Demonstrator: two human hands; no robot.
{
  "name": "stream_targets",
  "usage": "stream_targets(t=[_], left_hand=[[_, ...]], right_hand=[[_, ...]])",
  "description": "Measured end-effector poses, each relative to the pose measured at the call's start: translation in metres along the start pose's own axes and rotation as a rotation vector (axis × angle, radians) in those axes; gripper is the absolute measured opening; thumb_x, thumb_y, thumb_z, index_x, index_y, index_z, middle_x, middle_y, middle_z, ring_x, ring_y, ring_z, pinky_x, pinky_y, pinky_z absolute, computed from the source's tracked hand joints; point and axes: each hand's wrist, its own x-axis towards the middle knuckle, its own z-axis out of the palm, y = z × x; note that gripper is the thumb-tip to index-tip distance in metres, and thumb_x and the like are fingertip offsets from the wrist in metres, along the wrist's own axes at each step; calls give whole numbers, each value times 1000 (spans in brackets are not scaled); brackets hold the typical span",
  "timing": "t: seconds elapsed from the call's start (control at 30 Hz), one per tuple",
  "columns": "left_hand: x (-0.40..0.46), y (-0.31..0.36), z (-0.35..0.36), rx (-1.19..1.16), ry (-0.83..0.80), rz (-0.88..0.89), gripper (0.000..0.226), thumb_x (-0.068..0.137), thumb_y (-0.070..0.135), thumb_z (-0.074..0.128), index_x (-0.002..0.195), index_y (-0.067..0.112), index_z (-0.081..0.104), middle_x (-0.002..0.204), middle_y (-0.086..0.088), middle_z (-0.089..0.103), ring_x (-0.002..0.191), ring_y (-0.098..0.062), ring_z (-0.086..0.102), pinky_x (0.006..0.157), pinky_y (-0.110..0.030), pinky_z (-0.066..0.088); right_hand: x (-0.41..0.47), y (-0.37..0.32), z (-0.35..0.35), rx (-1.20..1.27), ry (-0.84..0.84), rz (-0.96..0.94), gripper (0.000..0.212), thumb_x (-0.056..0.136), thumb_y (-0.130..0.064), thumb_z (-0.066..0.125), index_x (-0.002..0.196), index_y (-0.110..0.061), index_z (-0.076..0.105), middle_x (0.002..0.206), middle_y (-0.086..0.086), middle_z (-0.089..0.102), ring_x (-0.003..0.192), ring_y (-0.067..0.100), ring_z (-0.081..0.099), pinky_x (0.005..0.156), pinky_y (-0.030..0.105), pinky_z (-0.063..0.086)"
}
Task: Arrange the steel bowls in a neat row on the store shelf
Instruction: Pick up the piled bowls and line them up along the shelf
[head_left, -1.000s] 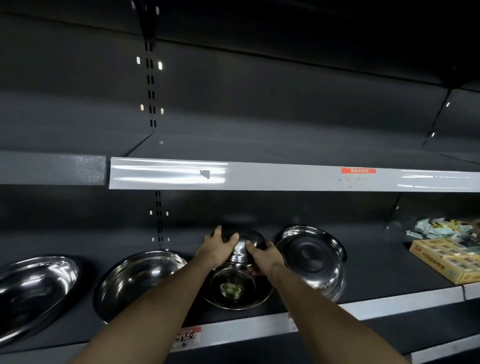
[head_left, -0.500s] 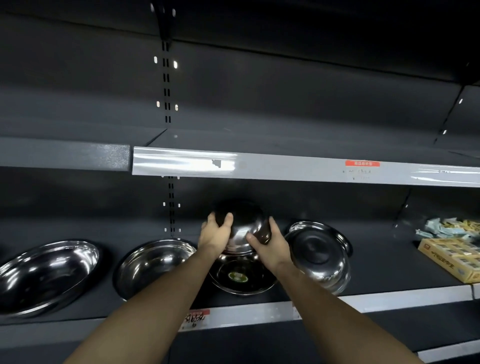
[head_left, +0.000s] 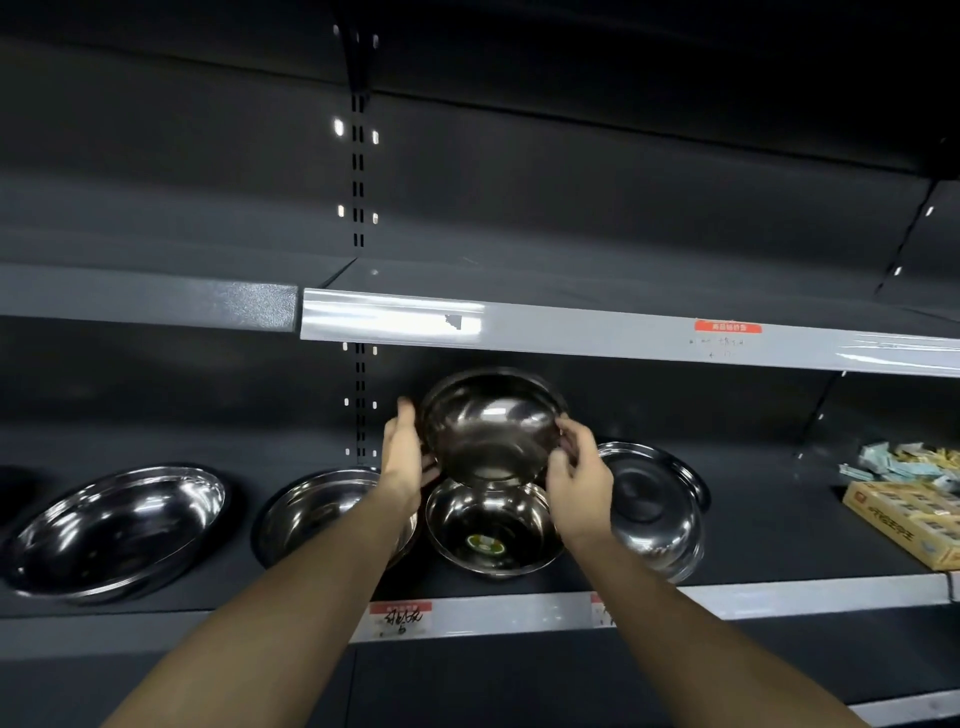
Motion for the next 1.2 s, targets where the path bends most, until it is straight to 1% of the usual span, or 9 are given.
stream_targets(t=[0.07,0.17,0.23,0.3,0.47,0.73,0.93,1.07,1.2], left_hand=[[-2,-1,-2,23,-4,-13,63,88,69,46,118,15,58,112,-8,66,106,-30,65,95,-47,52],[-7,-3,-2,132,27,34,48,87,56,59,97,9,61,94,-10,70,93,-28,67,84,-41,54],[-11,-3,-4,154,30,90,34,87,49,63,86,15,60,84,-3,71,83,-22,66,69,-31,49],[-13,1,-8,201,29,137,29,87,47,64,81,19,60,81,3,71,84,-19,66,68,-29,47],[-15,11,-30,341,-6,158,24,89,49,60,100,29,65,110,4,68,109,-18,61,102,-36,45],[-20,50,-95,455,138,202,39,89,62,50,111,32,63,106,12,65,107,-15,59,100,-34,43],[-23,70,-154,502,267,264,32,91,56,51,106,30,60,109,8,63,107,-13,54,93,-26,33],[-28,73,-176,505,288,270,39,93,54,51,114,23,62,110,8,62,106,-11,53,93,-24,31],[-33,72,-184,490,290,253,30,94,50,53,106,24,61,106,8,63,106,-11,55,92,-23,31]], right_hand=[[0,-6,5,144,143,124,21,94,-38,47,109,-32,60,92,-17,70,93,3,66,80,23,54],[7,-13,12,355,140,415,51,88,-62,48,118,-22,58,110,-5,65,104,17,60,98,36,46],[9,-13,16,385,37,499,45,89,-50,55,124,-21,58,114,-3,65,110,19,59,103,39,44],[8,-13,21,291,-48,495,36,91,-26,54,127,-23,57,115,2,67,112,25,61,104,41,46],[-1,-21,39,269,-77,485,69,91,-2,39,151,-33,29,123,-4,55,103,16,54,92,25,41],[-17,-46,89,414,-102,594,63,91,1,40,148,-28,40,134,6,58,110,21,55,104,33,44],[-41,-59,131,318,-193,563,50,98,-9,43,146,-25,43,138,7,56,125,29,53,101,28,38],[-56,-63,149,259,-224,565,54,96,-3,39,146,-24,43,134,9,58,121,30,55,91,25,38],[-64,-67,158,179,-262,535,59,93,1,35,146,-24,42,129,10,61,116,32,56,89,29,42]])
